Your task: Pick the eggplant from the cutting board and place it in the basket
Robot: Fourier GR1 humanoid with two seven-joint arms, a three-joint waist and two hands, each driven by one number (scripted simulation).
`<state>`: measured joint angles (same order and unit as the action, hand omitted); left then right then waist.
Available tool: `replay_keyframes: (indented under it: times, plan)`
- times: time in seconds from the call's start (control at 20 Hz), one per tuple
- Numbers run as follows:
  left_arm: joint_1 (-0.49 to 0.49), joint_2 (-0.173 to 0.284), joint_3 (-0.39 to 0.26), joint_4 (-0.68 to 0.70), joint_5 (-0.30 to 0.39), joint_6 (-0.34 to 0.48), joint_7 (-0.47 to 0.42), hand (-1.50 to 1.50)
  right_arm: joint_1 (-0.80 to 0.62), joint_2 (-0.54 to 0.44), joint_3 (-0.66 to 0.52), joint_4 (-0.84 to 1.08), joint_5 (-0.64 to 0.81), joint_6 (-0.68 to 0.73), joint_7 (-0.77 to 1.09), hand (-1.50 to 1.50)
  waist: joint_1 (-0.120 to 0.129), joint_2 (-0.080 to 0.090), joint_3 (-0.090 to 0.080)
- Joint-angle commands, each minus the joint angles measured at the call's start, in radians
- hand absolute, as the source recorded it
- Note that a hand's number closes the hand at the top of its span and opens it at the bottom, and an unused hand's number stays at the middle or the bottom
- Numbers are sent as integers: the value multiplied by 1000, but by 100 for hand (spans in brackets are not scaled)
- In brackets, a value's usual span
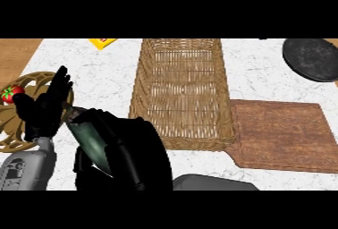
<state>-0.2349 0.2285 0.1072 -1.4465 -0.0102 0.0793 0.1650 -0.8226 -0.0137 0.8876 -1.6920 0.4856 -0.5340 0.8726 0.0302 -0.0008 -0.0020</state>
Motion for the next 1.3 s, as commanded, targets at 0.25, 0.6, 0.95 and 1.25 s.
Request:
replay_keyframes:
  times: [0.25,0.6,0.95,1.25]
  plan:
    - [12,7,21,-1,17,-21,-24,0,-323,13,-35,317,-152,-24,75,150,-1,1,1]
    - [32,-25,0,-17,-11,7,-16,0,-325,14,-63,567,-273,-60,-151,150,0,4,1]
    - [-4,-15,12,16,-12,-6,-17,0,-331,14,-156,711,-354,1,-303,150,-9,5,1]
    - [85,-3,35,-34,11,-35,-50,0,-303,14,-290,807,-415,118,-489,150,-12,3,2]
